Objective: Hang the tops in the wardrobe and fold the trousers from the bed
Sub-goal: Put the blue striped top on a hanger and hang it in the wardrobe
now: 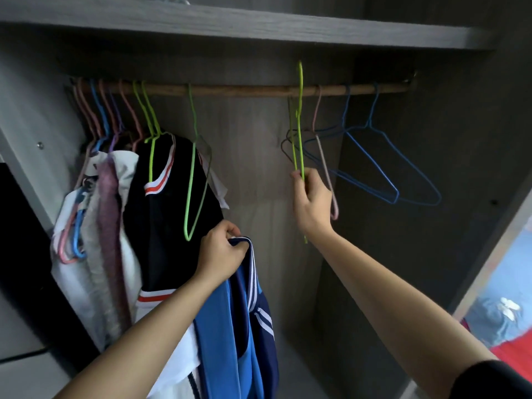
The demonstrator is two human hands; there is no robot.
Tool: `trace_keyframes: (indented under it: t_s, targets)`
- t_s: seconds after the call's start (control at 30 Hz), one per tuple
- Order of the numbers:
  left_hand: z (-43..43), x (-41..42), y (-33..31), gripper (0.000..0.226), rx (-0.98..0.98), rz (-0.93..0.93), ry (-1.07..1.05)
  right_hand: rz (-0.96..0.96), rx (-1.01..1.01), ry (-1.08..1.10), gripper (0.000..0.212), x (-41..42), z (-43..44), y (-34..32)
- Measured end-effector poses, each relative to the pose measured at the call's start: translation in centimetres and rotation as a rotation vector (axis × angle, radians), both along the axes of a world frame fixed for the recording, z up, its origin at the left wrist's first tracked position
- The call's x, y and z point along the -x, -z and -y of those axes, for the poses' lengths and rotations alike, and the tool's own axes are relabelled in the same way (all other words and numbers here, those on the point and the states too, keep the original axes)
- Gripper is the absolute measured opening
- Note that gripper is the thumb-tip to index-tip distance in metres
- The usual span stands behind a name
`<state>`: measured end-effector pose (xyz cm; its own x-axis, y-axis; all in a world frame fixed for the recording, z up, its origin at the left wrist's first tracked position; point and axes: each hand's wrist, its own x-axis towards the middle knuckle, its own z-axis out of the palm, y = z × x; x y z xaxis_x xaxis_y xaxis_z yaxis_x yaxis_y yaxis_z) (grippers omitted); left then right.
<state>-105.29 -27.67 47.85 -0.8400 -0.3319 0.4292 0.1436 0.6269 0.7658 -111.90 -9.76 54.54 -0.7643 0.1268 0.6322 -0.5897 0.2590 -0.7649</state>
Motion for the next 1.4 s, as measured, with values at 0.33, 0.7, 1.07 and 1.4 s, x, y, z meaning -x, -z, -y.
trace_keyframes:
  t_s: [0.33,0.7,1.07,1.4]
  targets:
    - [-3.7,2.0,0.6,0.017,-0.032,0.075,0.051,0.571,-0.355,-0.122,0.092,-4.5,-5.4,10.8]
    - [-7.7,1.3,1.4,0.025,0.340,-0.031,0.202,0.514,-0.354,0.170,0.020,-5.5,-9.7,11.3]
    - [-8.0,1.5,8.4,0.054,0.430,0.354,0.349,0.393,-0.369,0.366,0.011,-9.7,-15.0,10.7]
    - [-10.6,0.2,9.6,0.049,0.376,0.873,1.040,0.510,-0.334,0.640,0.016,-16.3,-20.2,14.4]
